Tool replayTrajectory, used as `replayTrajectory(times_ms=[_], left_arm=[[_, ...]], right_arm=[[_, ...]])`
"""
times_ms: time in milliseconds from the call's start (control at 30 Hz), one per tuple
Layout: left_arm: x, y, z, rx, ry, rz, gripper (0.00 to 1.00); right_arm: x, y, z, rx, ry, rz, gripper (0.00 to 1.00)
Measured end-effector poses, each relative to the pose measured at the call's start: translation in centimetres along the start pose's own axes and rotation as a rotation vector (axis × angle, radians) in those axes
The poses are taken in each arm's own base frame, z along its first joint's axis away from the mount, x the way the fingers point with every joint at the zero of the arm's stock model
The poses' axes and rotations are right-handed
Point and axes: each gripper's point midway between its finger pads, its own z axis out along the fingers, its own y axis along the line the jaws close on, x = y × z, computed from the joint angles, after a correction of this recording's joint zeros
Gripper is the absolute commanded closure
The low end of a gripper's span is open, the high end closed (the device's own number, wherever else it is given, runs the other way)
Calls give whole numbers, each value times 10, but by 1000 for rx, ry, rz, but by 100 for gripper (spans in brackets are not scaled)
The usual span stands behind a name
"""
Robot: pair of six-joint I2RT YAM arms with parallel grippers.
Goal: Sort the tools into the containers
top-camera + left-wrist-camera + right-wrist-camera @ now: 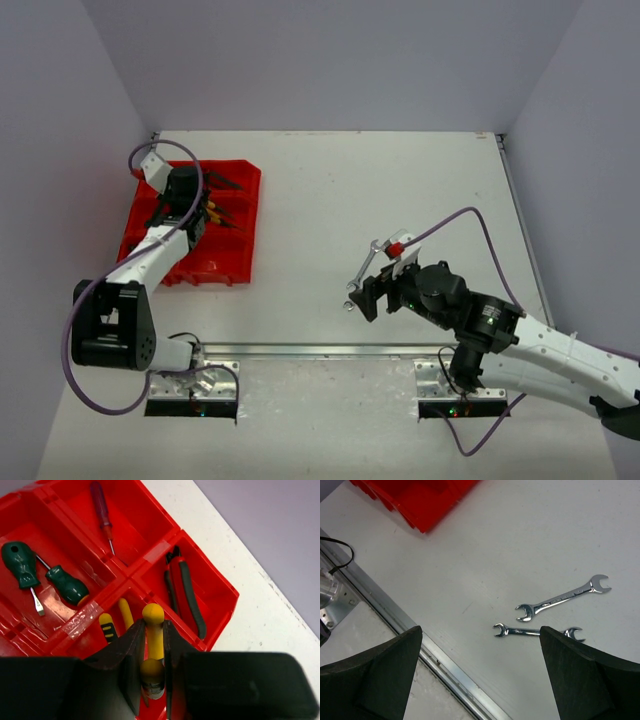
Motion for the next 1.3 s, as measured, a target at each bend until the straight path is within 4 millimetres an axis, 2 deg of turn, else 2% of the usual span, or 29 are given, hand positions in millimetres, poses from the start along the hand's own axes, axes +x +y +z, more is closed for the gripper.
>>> replayTrajectory(times_ms=[33,100,200,233,267,300,367,500,533,600,733,800,833,900,967,1033,1100,1167,1267,1300], left_arm=[[-2,1,1,-4,-8,-4,97],[-4,1,3,-9,-14,-7,76],[-4,-2,6,-4,-14,-19,54],[-4,-3,6,-1,-14,-27,43],[-4,-4,6,4,-13,-34,26],[-5,-6,6,10,-15,-46,16],[-6,-8,5,17,-17,-66,4],[-9,-7,-5,16,2,-82,0],[-13,-6,-13,15,8,-79,0],[-34,-13,-30,40,-4,-90,0],[-106,-45,-84,182,-101,-137,0],[-134,-54,-116,264,-135,-146,0],[-143,-56,-132,302,-143,-145,0],[-150,-57,-162,387,-135,-114,0],[-142,-55,-188,484,-108,-63,0],[-119,-44,-208,563,-60,0,0],[-96,-32,-220,613,-17,50,0],[-76,-19,-226,638,13,90,0],[-44,3,-222,625,71,145,0],[-35,8,-220,618,92,159,0]], right_arm=[[1,0,0,1,1,0,1],[3,-1,-1,2,8,-2,1],[8,-2,-1,5,19,-6,1],[8,-3,-1,6,21,-6,1],[9,-3,-1,6,22,-6,1],[9,-3,-1,7,23,-6,1],[10,-3,-1,8,28,-8,1],[19,-6,6,33,70,-8,1],[24,-8,9,55,97,-5,1],[34,-15,18,112,158,4,1],[56,-37,41,245,304,82,1],[65,-50,50,315,356,163,1],[68,-55,53,351,375,200,1],[74,-66,59,430,406,275,1],[76,-75,63,532,422,355,1],[76,-81,67,626,428,424,2],[75,-85,69,695,421,473,9],[76,-89,70,762,412,525,22],[84,-95,66,872,411,602,43],[89,-97,64,910,417,623,41]])
